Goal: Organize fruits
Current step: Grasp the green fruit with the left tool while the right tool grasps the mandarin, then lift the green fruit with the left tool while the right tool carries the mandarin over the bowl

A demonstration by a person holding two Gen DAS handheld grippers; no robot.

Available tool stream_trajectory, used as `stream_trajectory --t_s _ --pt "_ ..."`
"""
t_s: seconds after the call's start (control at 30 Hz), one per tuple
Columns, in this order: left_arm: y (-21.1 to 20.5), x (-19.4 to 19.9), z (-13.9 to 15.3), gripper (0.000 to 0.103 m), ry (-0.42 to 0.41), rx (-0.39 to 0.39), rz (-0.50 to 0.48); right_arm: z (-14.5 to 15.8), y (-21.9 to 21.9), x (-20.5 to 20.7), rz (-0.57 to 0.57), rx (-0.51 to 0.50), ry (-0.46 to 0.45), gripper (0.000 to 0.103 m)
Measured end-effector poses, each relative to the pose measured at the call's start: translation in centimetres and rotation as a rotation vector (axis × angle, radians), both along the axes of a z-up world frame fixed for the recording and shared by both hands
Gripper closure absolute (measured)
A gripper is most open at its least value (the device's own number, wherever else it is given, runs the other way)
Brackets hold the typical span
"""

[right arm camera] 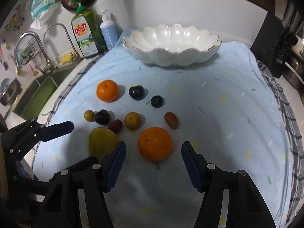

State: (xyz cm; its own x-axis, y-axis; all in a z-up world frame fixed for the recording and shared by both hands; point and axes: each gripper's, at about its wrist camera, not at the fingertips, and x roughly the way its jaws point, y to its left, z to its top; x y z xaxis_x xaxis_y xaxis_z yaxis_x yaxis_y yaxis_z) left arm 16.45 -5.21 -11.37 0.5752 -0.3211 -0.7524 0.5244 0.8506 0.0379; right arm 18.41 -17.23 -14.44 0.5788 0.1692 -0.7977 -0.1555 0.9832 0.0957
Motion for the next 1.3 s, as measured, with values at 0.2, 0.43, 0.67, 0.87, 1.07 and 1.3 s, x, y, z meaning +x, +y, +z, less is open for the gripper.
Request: stream_trajectory --t_s 0.2,0.43,0.67,0.87,1.07,1.3 --pt "-0.4 1.1 -1.3 0.045 0.044 -0.006 -0.056 -1.4 0.3 1.2 -0.01 -0.001 0.049 0.048" --pt "-0.5 2.2 -2.2 0.054 0.105 -0.039 -0.044 -2.3 0.2 2.1 0.01 -0.006 0.101 0.054" --pt "-0.8 2.4 -2.3 0.054 0.108 -0.044 0.002 -2.4 -0.2 2.3 0.064 -0.005 0.106 0.058" --pt "-1.0 2.2 -2.2 0.054 0.105 -0.036 0.044 -2.4 -0.4 2.5 0.101 0.004 0.104 0.06" --pt "-0.6 2.0 -1.6 0.054 0.1 -0.037 0.08 -2.3 -0.9 2.6 0.105 0.036 0.107 0.061" --pt "0.4 2.5 0.1 0.054 0.076 -0.079 0.136 -0.9 -1.1 2.5 0.097 0.051 0.072 0.061"
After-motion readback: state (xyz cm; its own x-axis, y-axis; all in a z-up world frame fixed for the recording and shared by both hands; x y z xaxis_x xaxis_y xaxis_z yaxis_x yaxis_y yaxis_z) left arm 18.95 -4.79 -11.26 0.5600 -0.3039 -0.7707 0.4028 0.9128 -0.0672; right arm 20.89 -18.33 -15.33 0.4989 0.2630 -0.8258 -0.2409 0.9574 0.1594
